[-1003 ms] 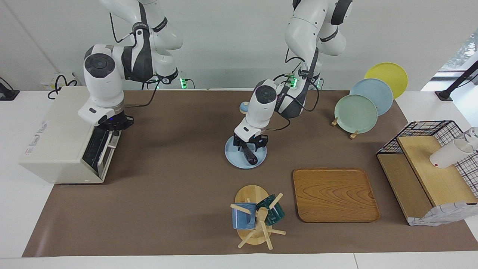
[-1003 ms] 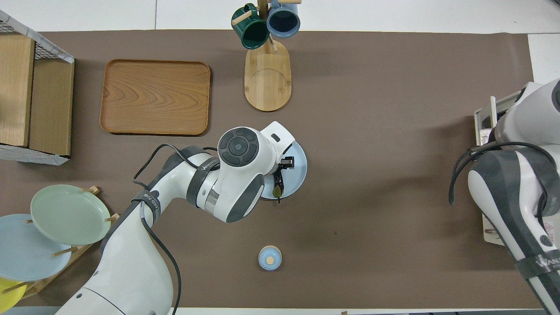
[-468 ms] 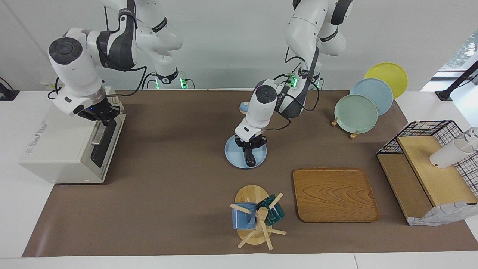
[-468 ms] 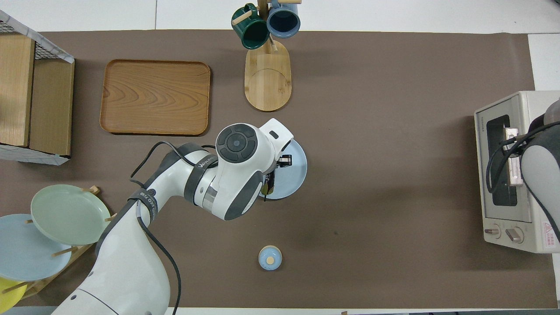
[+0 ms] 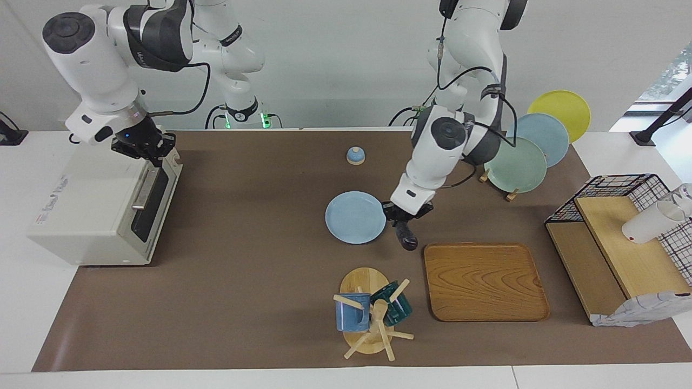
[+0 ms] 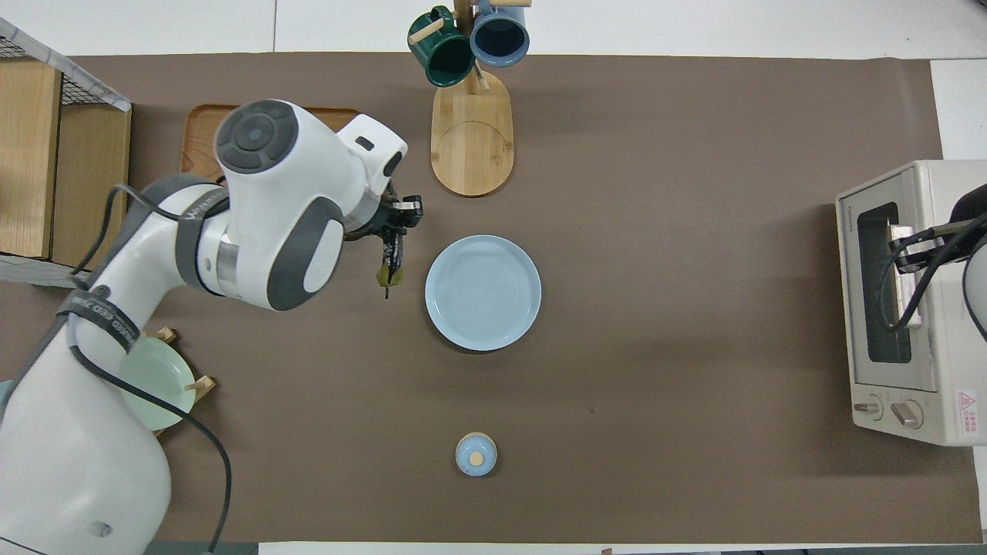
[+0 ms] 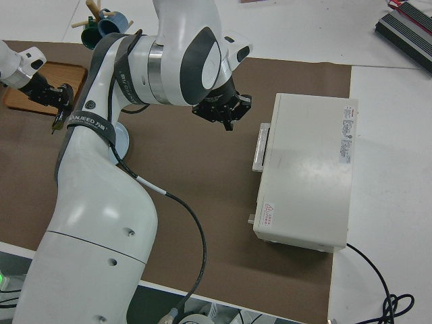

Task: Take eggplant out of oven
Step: 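Carry the eggplant to the wooden tray and lower it with the left gripper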

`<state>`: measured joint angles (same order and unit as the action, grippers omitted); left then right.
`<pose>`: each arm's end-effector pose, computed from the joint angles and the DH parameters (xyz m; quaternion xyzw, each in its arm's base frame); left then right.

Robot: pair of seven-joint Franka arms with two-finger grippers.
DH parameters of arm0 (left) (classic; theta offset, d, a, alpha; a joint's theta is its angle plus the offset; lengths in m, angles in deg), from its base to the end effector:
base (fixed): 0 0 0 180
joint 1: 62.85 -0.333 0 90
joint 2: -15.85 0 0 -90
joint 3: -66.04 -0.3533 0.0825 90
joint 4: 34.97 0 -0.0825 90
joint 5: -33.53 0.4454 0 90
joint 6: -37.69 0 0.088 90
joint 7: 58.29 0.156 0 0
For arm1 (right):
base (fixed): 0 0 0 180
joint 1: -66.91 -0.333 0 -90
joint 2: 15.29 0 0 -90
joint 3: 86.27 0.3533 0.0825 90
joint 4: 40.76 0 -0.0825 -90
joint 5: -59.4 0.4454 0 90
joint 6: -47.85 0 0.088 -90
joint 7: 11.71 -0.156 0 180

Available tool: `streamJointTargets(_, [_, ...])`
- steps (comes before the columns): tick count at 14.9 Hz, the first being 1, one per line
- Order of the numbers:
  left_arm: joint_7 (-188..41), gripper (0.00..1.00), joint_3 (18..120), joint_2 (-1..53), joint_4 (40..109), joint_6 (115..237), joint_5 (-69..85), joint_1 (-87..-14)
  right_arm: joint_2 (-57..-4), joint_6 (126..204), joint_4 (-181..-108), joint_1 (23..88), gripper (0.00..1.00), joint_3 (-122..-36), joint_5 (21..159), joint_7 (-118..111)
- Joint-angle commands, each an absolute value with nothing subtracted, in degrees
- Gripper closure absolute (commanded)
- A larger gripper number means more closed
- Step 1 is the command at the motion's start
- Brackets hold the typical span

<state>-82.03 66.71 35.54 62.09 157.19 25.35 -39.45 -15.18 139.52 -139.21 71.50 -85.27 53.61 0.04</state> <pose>0.6590 -0.3081 0.3604 0.9971 0.0311 -0.0044 0.0690 0.6017 -0.0532 0.5391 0.9942 0.0753 -0.0643 0.0421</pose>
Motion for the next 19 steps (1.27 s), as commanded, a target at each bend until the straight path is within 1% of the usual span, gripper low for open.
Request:
streamJointTargets(1, [-76.4, 1.0, 67.2, 36.5, 61.1, 156.1, 24.6, -44.2, -15.0, 138.9, -139.3, 71.6, 0.0, -85.1, 56.5, 1.4])
streamJointTargets(4, [-72.4, 1.0, 67.1, 38.5, 60.1, 156.4, 24.7, -49.4, -14.8, 137.7, -138.2, 68.5, 0.0, -87.4, 56.5, -0.4])
streamJointTargets(5, [-71.7, 1.0, 67.0, 40.2, 59.0, 156.7, 25.1, -50.7, -14.9, 137.2, -136.7, 67.4, 0.0, -88.4, 56.0, -0.4])
streamJointTargets(7, [-68.8, 1.0, 67.0, 42.4, 57.8, 158.0, 25.3, -53.3, -15.5, 133.0, -133.8, 66.6, 0.0, -88.9, 55.9, -1.1])
streamJointTargets(8, [-67.7, 1.0, 67.0, 42.8, 57.8, 158.9, 25.3, -54.4, -15.9, 132.8, -132.9, 66.5, 0.0, -88.9, 55.8, -1.6])
streamJointTargets(10, [-66.6, 1.0, 66.9, 44.5, 57.6, 160.2, 25.4, -55.1, -15.7, 133.7, -133.1, 66.0, 0.0, -89.3, 55.9, -1.9])
streamJointTargets(14, [-65.9, 1.0, 66.9, 48.1, 52.9, 161.5, 25.4, -56.0, -16.3, 133.8, -133.0, 65.9, 0.0, -89.4, 56.6, -4.2])
streamJointTargets(19, [-60.8, 1.0, 66.9, 48.2, 53.6, 163.7, 26.5, -56.1, -15.9, 135.0, -132.9, 65.9, 0.0, -89.4, 56.9, -5.5])
